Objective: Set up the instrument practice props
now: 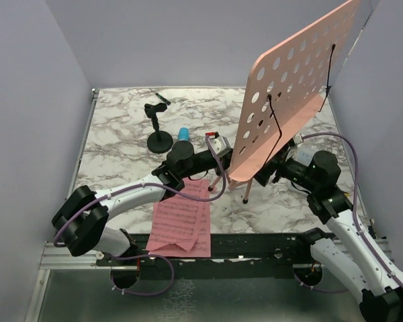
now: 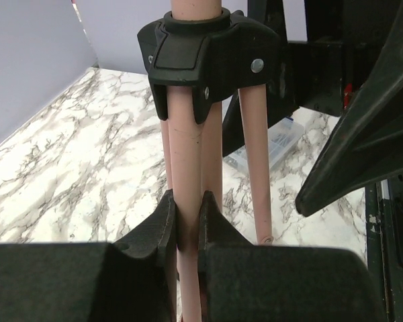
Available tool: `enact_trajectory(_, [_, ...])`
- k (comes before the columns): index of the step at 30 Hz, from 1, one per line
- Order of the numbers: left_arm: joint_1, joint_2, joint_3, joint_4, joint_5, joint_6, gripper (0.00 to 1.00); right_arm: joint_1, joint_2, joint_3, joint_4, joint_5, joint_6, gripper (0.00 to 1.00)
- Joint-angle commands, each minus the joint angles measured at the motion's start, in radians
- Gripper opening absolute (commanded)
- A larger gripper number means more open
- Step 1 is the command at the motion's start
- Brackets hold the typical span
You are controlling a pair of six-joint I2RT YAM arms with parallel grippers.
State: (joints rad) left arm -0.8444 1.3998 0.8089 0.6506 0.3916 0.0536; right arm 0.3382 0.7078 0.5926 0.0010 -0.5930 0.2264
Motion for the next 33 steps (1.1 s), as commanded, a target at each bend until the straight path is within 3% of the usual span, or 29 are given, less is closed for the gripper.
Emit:
enact_trajectory(1, [0.005, -0.023, -0.031, -0.045, -0.012, 0.018, 0.00, -0.004, -0.054, -0.021, 0.062, -0.003, 0.005, 0.79])
enact_trajectory(6, [0.004, -0.027, -0.039, -0.044, -0.015, 0.019, 0.00, -0.004, -0.125, -0.039, 0.117, 0.061, 0.016, 0.86])
enact_trajectory(16, [0.005, -0.034, -0.050, -0.044, -0.007, 0.016, 0.00, -0.003, -0.160, -0.093, 0.387, 0.175, 0.011, 0.86])
enact_trajectory(21, [0.004, -0.039, -0.053, -0.045, -0.007, 0.014, 0.00, -0.004, -0.102, -0.070, 0.512, 0.213, 0.051, 0.86])
enact_trajectory(33, [0.005, -0.048, -0.065, -0.045, 0.002, 0.009, 0.00, -0.004, 0.168, 0.048, 0.805, 0.006, 0.187, 0.77])
